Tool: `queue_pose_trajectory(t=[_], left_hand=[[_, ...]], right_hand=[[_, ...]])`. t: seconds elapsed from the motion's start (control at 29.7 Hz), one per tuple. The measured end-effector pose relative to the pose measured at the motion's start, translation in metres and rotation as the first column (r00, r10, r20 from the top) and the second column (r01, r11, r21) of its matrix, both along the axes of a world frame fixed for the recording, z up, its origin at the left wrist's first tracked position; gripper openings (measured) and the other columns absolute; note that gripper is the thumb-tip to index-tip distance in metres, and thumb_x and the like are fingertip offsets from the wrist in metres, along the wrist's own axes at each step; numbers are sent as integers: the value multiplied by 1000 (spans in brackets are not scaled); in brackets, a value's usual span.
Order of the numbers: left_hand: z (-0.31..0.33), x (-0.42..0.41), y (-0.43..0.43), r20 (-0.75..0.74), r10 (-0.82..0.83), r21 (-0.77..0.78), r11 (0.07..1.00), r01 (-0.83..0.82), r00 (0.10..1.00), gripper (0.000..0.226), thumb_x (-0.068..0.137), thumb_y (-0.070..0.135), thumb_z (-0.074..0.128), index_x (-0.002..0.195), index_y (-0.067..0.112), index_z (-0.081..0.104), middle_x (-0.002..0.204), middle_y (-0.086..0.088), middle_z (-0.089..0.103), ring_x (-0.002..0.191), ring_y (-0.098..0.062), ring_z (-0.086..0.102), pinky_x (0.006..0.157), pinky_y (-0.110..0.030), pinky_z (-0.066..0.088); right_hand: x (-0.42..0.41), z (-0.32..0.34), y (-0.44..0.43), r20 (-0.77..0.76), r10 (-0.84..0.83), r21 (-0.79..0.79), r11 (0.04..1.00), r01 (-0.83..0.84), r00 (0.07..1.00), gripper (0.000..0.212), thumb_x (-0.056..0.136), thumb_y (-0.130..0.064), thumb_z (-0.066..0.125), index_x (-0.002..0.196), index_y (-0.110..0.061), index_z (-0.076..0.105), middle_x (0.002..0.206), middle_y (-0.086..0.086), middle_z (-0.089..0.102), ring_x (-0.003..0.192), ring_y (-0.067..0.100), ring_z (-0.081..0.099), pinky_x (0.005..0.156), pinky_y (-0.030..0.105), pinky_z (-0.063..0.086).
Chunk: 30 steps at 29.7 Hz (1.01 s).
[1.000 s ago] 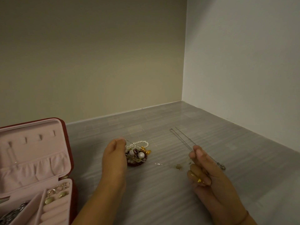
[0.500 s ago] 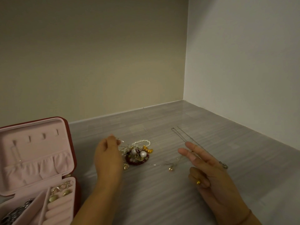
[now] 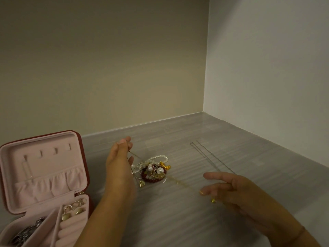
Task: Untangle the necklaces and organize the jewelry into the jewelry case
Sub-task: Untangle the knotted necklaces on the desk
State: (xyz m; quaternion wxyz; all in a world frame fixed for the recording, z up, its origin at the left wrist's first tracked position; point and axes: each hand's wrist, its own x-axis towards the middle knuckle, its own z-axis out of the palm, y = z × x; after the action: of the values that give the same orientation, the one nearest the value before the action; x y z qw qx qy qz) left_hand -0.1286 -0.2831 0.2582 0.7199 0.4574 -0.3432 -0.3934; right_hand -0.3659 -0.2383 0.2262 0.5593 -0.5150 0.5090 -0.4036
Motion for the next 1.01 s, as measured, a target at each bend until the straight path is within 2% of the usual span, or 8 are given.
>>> queue_pose_trajectory(t=[0.07,0.2,0.3,0.4,0.57,0.67,0.84,1.01], left_hand=[[1,-1,2,26,15,-10,1000,-15,1000,22,101,27,41,90,25,60,113,9,61,117,-12,52,110,-42,35],[5,-4,4,-34,-30,-66,997,28,999,22,100,23,44,83,25,59,95,12,58,98,-3,55,107,-45,40],[2,-6,3,-58,-175,-93,981,169,983,20,99,22,43,93,21,62,103,7,63,112,-15,57,101,-48,45],[1,-7,5,-107,-325,-116,943,312,940,26,98,21,43,81,19,62,112,0,65,122,-24,55,96,-50,48],[6,-5,10,-193,-523,-159,851,500,830,20,86,28,49,70,16,51,125,-6,63,122,-24,56,93,-50,51],[8,-6,11,-252,-586,-188,810,555,770,25,87,27,49,65,17,53,127,-9,62,123,-26,56,90,-51,52],[11,-7,15,-283,-650,-214,760,614,705,37,91,28,44,58,17,56,123,-10,63,122,-26,56,90,-52,52],[11,-8,15,-302,-665,-222,745,628,683,36,89,28,45,57,17,57,122,-10,64,120,-25,58,87,-50,54]], right_hand=[[-6,2,3,-24,26,8,1000,-25,999,34,85,-5,62,116,-17,59,94,10,74,65,16,53,54,18,30],[-15,4,7,28,14,16,1000,-15,1000,28,77,-3,71,104,-6,66,79,22,69,37,7,36,37,15,26],[-16,2,8,-130,46,-30,998,-50,990,28,67,-22,74,94,-15,71,73,15,70,46,18,39,48,22,26],[-11,-2,8,-281,42,-77,995,-66,959,13,79,-9,71,86,-20,73,67,6,71,62,24,51,58,31,34],[3,-11,5,-531,-43,-216,973,-86,846,27,73,-10,75,70,-36,71,64,-11,65,56,-1,57,57,12,44],[18,-15,1,-617,-125,-322,941,-105,777,23,72,-24,77,69,-43,65,83,-14,56,80,-4,53,70,7,37],[57,-12,-17,-372,-53,-350,933,-88,927,27,84,-24,67,107,-37,61,108,-20,60,99,-8,54,78,4,42],[75,-13,-27,-129,55,-267,960,-89,990,20,83,-11,68,92,-29,66,90,-7,71,82,0,66,72,13,51]])
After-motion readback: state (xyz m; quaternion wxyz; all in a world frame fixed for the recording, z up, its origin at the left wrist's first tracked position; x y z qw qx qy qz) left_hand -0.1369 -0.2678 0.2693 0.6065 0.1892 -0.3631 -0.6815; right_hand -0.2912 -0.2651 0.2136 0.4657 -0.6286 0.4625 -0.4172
